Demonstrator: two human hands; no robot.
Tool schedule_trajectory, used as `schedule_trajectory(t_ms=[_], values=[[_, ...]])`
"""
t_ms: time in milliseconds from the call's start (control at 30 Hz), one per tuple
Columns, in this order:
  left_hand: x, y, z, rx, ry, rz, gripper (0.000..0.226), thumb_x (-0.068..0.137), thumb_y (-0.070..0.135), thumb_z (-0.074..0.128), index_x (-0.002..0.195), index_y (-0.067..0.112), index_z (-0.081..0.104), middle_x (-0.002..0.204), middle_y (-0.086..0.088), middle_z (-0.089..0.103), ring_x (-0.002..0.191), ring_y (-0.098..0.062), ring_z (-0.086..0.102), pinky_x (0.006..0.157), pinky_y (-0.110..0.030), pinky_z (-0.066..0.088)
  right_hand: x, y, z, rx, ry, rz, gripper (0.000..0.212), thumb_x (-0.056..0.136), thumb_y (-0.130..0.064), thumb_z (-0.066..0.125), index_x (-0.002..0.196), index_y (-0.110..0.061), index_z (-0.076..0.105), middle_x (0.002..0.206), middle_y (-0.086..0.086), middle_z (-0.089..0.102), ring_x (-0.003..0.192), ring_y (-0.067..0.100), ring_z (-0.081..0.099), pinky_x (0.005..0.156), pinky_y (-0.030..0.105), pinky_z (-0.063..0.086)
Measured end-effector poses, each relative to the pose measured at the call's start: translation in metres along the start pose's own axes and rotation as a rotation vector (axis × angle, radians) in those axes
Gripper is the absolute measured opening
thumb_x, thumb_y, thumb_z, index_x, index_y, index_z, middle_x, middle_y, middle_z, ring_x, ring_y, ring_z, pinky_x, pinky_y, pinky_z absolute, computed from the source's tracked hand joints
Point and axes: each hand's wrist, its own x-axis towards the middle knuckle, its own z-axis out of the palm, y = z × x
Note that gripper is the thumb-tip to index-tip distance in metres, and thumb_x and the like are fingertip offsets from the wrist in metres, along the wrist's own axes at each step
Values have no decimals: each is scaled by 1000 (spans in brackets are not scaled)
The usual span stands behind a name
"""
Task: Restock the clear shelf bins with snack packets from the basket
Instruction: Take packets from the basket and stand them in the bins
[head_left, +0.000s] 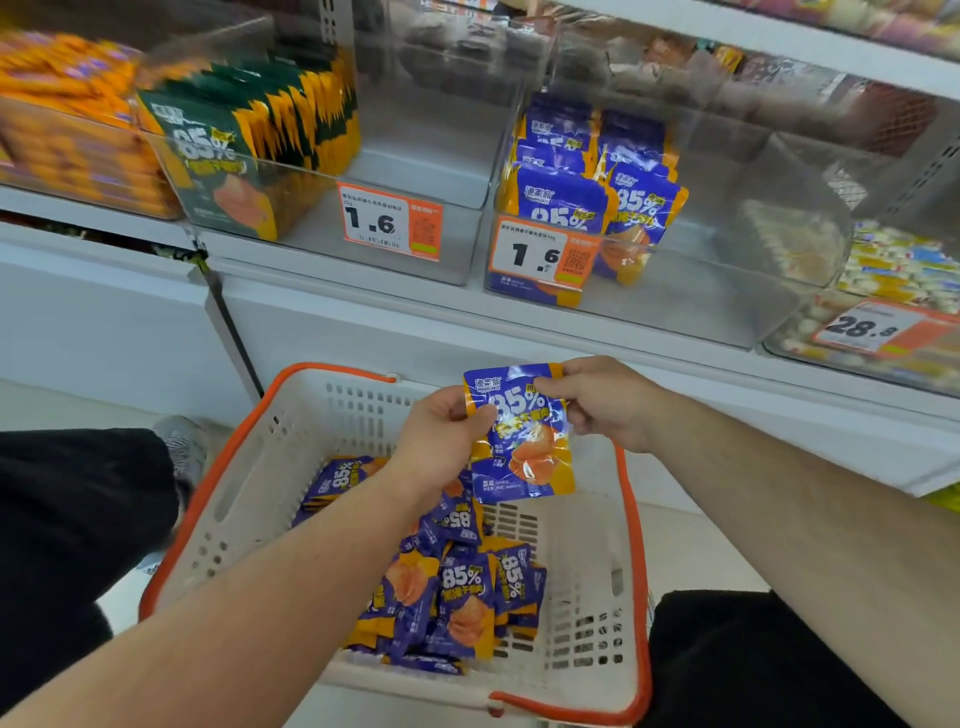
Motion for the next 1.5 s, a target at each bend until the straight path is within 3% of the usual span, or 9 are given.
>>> schedule_trajectory(t_ms=[300, 667, 733, 867, 1000, 1100, 1200, 1300, 1500], values=[[3, 1, -5, 19, 36, -1, 13, 98, 13, 58, 103, 17, 69, 96, -3, 76, 88, -25, 73, 71, -41, 59, 8, 3, 11, 34, -20, 9, 14, 90, -15, 68, 99, -9, 60, 82, 14, 57, 50, 12, 33, 45, 22, 23], [12, 20, 4, 19, 71, 48, 9, 96, 15, 61, 100, 17, 69, 92, -1, 76, 82, -20, 74, 69, -36, 60, -3, -1, 6, 42, 6, -28, 5, 91, -15, 68, 86, -15, 65, 85, 11, 70, 65, 19, 44, 54, 26, 29], [15, 29, 8, 4, 71, 76, 8, 96, 14, 61, 97, 16, 69, 88, -2, 76, 75, -17, 73, 60, -29, 58, -6, -10, 0, 112, 8, -67, 3, 91, -12, 66, 91, -13, 69, 90, 11, 75, 71, 22, 54, 56, 27, 35], [23, 66, 22, -39, 54, 160, 9, 94, 12, 63, 90, 18, 69, 81, 1, 75, 69, -13, 72, 57, -24, 56, -15, -36, -19, 247, 10, -156, 16, 92, -12, 63, 107, -10, 68, 99, 9, 76, 86, 26, 70, 86, 40, 55], [35, 107, 42, 27, 40, 281, 10, 94, 17, 63, 85, 19, 66, 84, 1, 74, 72, -11, 71, 63, -29, 58, -26, -57, -47, 349, 26, -229, 15, 95, -12, 57, 108, -13, 66, 92, 4, 76, 77, 19, 73, 73, 36, 61], [50, 125, 48, 175, 184, 531, 15, 94, 23, 58, 80, 24, 62, 86, 1, 69, 81, -13, 64, 76, -43, 55, -26, -69, -72, 400, 131, -269, 29, 93, -13, 60, 121, -4, 62, 102, 9, 75, 93, 34, 64, 90, 42, 48], [67, 142, 46, 585, 517, 914, 30, 82, 32, 51, 101, 12, 63, 104, -7, 59, 99, -23, 54, 88, -38, 42, -27, -84, -95, 449, 267, -262, 42, 83, -20, 67, 117, 3, 62, 91, 13, 68, 76, 34, 51, 68, 31, 38], [86, 157, 46, 861, 523, 873, 71, 72, 39, 54, 133, 3, 47, 134, -16, 45, 124, -32, 44, 102, -43, 35, -23, -101, -124, 485, 423, -254, 16, 92, -18, 60, 78, -13, 55, 50, 1, 47, 38, 13, 33, 42, 16, 25], [107, 138, 44, 1170, 503, 866, 86, 75, 50, 51, 144, 1, 36, 138, -18, 49, 108, -40, 58, 89, -47, 42, 11, -118, -159, 376, 763, -196, 24, 89, -12, 65, 75, -18, 46, 62, 4, 41, 41, 11, 32, 38, 16, 23]])
